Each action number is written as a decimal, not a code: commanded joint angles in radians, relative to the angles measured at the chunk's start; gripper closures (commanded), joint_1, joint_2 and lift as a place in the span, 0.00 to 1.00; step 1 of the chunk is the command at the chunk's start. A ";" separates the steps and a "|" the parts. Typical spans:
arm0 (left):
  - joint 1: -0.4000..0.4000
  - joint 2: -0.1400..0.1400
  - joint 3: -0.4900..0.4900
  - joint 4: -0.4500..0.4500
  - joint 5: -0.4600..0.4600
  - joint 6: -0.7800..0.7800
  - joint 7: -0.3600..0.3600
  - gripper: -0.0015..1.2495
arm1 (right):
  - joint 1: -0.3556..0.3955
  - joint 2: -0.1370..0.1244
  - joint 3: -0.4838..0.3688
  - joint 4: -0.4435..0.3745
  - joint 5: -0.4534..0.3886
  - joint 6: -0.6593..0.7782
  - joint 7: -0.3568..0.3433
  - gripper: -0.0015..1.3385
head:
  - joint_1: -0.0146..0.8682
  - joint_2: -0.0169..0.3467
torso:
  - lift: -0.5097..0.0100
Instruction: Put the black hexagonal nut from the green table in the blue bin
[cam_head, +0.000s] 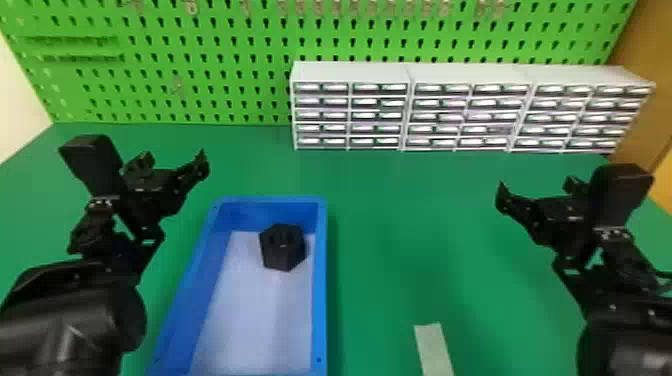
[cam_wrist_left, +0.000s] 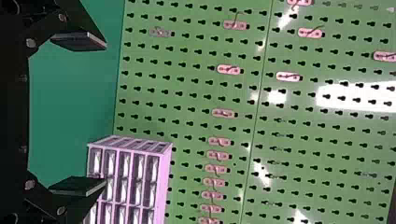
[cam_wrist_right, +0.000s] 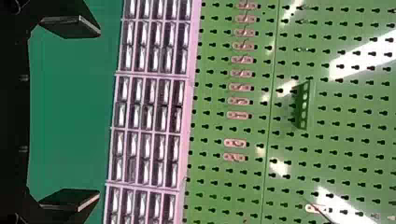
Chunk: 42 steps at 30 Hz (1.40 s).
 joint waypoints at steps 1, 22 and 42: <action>-0.001 -0.003 0.001 0.000 -0.002 0.000 0.000 0.20 | -0.003 0.000 0.002 0.001 0.002 0.005 0.000 0.07 | 0.79 0.19 | 0.79; -0.001 -0.003 0.000 0.000 -0.002 0.000 0.000 0.20 | -0.003 -0.002 0.004 0.001 0.000 0.003 0.000 0.07 | 0.79 0.19 | 0.79; -0.002 -0.003 0.001 0.000 0.000 0.000 0.000 0.20 | -0.003 -0.002 0.007 0.001 -0.002 0.003 0.000 0.07 | 0.79 0.19 | 0.79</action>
